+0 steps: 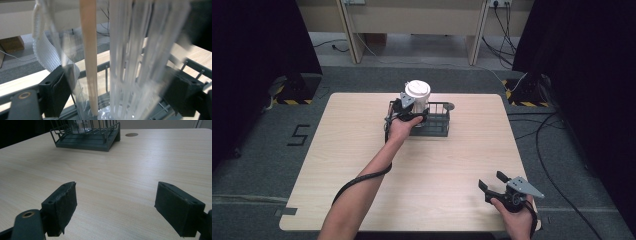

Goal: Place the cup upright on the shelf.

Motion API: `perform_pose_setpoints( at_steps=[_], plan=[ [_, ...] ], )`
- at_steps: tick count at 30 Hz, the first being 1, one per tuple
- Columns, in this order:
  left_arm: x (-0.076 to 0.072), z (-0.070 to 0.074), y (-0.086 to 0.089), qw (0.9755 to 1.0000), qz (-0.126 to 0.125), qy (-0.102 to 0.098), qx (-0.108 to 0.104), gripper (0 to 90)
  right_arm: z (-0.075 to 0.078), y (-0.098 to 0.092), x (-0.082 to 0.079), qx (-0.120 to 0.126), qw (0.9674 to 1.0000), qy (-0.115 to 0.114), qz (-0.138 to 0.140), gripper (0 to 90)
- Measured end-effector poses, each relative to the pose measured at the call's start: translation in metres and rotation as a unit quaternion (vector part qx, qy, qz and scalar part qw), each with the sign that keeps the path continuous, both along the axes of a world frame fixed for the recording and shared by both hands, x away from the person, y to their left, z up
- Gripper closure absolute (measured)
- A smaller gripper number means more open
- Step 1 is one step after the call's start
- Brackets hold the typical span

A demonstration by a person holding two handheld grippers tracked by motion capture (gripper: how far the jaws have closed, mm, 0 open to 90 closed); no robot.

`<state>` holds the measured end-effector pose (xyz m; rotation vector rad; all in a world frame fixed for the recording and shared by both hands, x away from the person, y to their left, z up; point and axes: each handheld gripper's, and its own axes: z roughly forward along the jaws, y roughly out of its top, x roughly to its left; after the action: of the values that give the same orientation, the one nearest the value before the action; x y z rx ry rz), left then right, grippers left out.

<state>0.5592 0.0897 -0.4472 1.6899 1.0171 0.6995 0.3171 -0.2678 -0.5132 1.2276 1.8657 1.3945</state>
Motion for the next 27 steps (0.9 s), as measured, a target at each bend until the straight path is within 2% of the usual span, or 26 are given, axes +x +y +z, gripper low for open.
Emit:
perform_pose_setpoints(
  at_steps=[5, 13, 15, 27],
  plan=[
    [-0.004, -0.001, 0.003, 1.0, -0.003, 0.004, -0.008, 14.9, 0.0, 0.0, 0.0, -0.002, 1.0, -0.002, -0.001, 18.2],
    [-0.016, 0.005, 0.011, 0.9998, -0.013, -0.001, -0.018, 14.4, 0.0, 0.0, 0.0, 0.0, 1.0, 0.0, -0.003, 18.2],
    [-0.02, 0.007, 0.012, 0.9997, -0.022, -0.003, -0.004, 14.5, 0.0, 0.0, 0.0, 0.0, 1.0, 0.0, -0.002, 18.2],
    [-0.049, 0.012, 0.035, 0.9992, -0.038, -0.008, 0.013, 14.5, 0.0, 0.0, 0.0, -0.002, 1.0, -0.001, -0.003, 18.2]
  ],
)
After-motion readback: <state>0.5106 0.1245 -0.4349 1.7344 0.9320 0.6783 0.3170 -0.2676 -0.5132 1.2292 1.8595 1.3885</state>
